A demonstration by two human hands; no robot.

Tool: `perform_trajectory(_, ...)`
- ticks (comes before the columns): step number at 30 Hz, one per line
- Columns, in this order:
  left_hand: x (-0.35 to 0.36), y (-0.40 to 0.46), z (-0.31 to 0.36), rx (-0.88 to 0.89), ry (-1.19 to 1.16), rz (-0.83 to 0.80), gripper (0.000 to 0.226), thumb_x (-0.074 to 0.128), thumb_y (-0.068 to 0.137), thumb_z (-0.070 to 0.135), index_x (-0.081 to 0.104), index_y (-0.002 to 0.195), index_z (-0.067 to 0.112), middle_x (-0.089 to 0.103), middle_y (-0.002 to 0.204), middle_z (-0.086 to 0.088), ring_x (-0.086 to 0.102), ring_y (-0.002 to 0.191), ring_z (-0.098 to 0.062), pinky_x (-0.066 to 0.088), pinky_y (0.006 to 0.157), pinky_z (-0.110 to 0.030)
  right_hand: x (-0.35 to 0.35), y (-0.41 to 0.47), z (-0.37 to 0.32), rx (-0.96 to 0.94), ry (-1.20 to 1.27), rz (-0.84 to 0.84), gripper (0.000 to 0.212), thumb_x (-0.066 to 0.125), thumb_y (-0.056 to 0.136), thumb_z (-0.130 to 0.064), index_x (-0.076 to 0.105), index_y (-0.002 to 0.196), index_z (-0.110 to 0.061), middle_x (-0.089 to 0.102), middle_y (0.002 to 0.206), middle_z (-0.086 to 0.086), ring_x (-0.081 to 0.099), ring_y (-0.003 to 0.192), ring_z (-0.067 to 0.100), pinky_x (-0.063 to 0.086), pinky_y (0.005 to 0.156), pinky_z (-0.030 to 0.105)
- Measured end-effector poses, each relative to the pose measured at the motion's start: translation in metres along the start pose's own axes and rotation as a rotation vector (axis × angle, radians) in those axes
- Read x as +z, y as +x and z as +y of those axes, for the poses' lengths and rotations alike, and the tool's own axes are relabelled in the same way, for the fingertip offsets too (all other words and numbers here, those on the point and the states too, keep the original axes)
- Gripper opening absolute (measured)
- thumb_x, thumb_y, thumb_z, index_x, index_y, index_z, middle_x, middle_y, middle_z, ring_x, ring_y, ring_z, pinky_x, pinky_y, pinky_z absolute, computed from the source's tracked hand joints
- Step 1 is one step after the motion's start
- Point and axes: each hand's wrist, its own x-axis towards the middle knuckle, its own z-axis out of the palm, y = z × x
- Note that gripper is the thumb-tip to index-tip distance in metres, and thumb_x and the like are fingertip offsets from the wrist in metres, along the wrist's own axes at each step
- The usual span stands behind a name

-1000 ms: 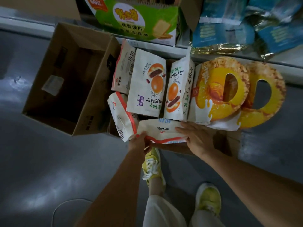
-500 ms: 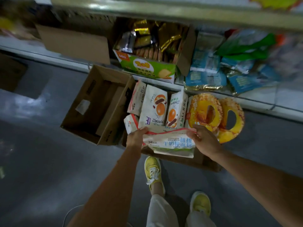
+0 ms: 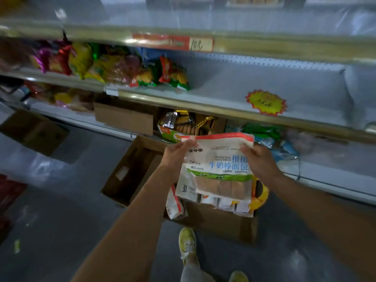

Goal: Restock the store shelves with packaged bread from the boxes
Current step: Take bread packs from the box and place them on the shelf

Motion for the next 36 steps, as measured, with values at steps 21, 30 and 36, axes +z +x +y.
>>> perform_trajectory(21, 0.023, -0.093, 0.161, 0.308, -0.104, -0.294, 0.056, 0.057, 0.084, 0.066, 0.065, 0.121, 0.026, 0.070, 0.120, -0.007, 0.066, 0.111, -0.030, 0.056, 0.085, -0.046, -0.178, -0.030, -0.286, -0.042, 0.692, 0.301, 0.018, 0.061, 0.094, -0.026, 0.061, 0.082, -0.013, 0.072, 0.078, 0.006, 0.071, 0.060, 0.016, 0.059, 0.057, 0.033)
perform_trajectory(30, 0.020, -0.057, 0.230, 0.246, -0.314, -0.369, 0.065, 0.067, 0.085, 0.053, 0.052, 0.140, 0.022, 0.048, 0.144, -0.021, 0.049, 0.128, -0.046, 0.042, 0.098, -0.070, -0.179, 0.015, -0.355, -0.066, 0.679, 0.281, 0.015, 0.060, 0.094, -0.028, 0.059, 0.097, -0.013, 0.074, 0.095, 0.008, 0.073, 0.083, 0.022, 0.059, 0.081, 0.044)
perform_trajectory(36, 0.008, -0.016, 0.250, 0.180, -0.367, -0.390, 0.068, 0.069, 0.078, 0.062, 0.059, 0.132, 0.021, 0.066, 0.124, -0.015, 0.064, 0.112, -0.037, 0.054, 0.086, -0.051, -0.159, 0.047, -0.385, -0.108, 0.659, 0.194, 0.026, 0.062, 0.092, -0.038, 0.062, 0.103, -0.014, 0.074, 0.102, 0.007, 0.071, 0.095, 0.025, 0.057, 0.081, 0.042)
